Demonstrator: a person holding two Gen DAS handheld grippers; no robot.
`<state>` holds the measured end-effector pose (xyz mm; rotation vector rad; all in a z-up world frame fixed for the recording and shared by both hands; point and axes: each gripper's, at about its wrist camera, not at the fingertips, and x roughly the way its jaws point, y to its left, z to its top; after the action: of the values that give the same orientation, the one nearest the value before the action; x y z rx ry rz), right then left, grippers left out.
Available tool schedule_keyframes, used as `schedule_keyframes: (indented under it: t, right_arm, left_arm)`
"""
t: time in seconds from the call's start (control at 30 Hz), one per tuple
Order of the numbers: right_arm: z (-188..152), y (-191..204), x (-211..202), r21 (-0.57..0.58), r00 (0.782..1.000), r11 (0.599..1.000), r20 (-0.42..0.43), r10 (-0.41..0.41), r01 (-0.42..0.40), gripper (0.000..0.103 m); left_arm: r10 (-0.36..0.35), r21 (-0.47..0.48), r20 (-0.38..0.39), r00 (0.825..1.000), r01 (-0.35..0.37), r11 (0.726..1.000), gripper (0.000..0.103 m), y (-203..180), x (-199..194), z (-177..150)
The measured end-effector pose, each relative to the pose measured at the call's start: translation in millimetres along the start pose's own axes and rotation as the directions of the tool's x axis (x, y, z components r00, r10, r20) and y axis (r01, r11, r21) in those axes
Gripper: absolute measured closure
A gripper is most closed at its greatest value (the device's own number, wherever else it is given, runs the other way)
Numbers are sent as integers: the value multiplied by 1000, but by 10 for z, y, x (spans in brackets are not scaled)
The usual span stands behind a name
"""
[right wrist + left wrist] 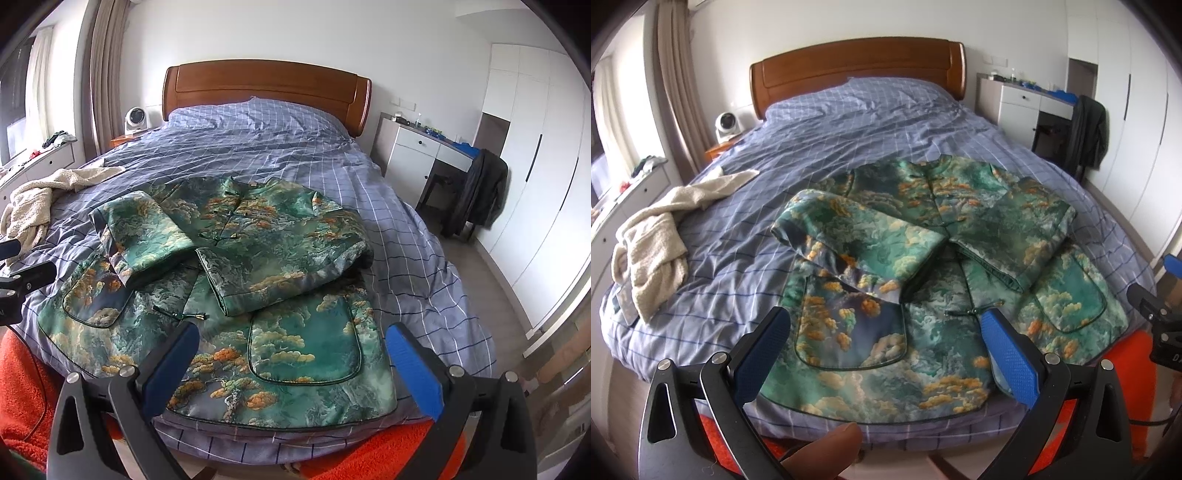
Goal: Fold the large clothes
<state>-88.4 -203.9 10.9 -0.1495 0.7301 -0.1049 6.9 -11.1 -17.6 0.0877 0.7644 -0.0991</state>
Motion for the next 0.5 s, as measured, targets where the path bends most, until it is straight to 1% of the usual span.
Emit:
schedule_keyframes:
  t: [0.13, 0.5]
  right_arm:
    - [6, 17, 16, -6, 1000, 1000, -2, 2, -2, 0]
    - [-10, 52, 24, -15, 1000, 1000, -13, 6, -6, 0]
  left_arm:
    - [14, 13, 2, 1000, -14, 1000, 0, -15, 3, -15]
    - [24, 8, 4, 1000, -24, 1000, 0, 10, -28, -9]
